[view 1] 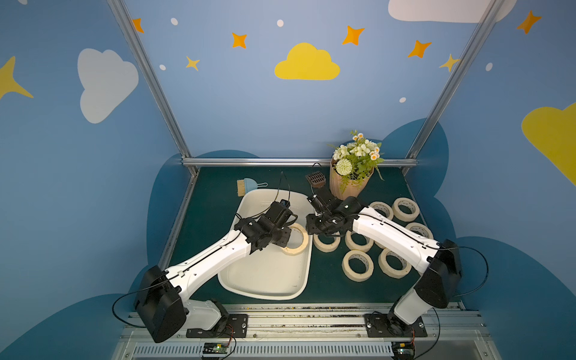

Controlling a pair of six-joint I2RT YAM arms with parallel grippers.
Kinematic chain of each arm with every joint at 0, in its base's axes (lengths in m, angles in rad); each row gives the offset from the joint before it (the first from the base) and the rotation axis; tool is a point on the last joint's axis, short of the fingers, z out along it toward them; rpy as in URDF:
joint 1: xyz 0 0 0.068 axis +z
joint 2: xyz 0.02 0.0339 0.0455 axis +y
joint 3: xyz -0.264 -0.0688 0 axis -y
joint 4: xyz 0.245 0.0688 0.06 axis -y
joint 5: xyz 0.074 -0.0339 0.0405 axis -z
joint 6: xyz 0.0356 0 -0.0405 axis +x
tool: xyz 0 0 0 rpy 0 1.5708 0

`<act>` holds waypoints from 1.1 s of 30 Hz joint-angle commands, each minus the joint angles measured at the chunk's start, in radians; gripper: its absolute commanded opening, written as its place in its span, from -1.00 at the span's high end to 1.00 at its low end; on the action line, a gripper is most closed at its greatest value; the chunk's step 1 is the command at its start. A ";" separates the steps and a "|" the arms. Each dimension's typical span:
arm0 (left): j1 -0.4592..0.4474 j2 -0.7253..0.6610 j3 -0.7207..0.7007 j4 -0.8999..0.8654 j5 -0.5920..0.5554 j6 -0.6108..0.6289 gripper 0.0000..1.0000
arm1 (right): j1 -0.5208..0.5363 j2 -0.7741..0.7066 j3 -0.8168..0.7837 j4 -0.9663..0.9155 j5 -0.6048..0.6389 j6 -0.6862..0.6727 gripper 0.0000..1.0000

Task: Take out the art tape in the storage box
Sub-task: Pick up the art tape from the storage box.

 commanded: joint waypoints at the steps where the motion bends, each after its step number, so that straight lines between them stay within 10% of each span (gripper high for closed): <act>1: -0.006 0.037 0.044 0.090 -0.020 0.007 0.52 | 0.031 -0.046 -0.014 0.023 -0.018 0.005 -0.06; 15: -0.009 -0.047 0.032 0.122 0.083 -0.017 0.53 | 0.000 -0.013 -0.050 0.069 -0.032 0.012 -0.08; 19: -0.016 -0.049 0.006 0.136 0.098 -0.027 0.49 | -0.001 -0.007 -0.038 0.055 -0.027 0.012 0.75; 24: -0.016 -0.051 -0.003 0.146 0.112 -0.018 0.07 | -0.002 -0.043 -0.039 0.014 0.028 0.001 1.00; 28: -0.017 -0.123 -0.050 0.195 0.141 0.013 -0.99 | -0.009 -0.105 -0.052 -0.020 0.071 -0.013 1.00; 33: -0.010 -0.289 -0.131 0.196 0.079 0.043 -1.00 | -0.030 -0.229 -0.130 -0.088 0.202 -0.017 1.00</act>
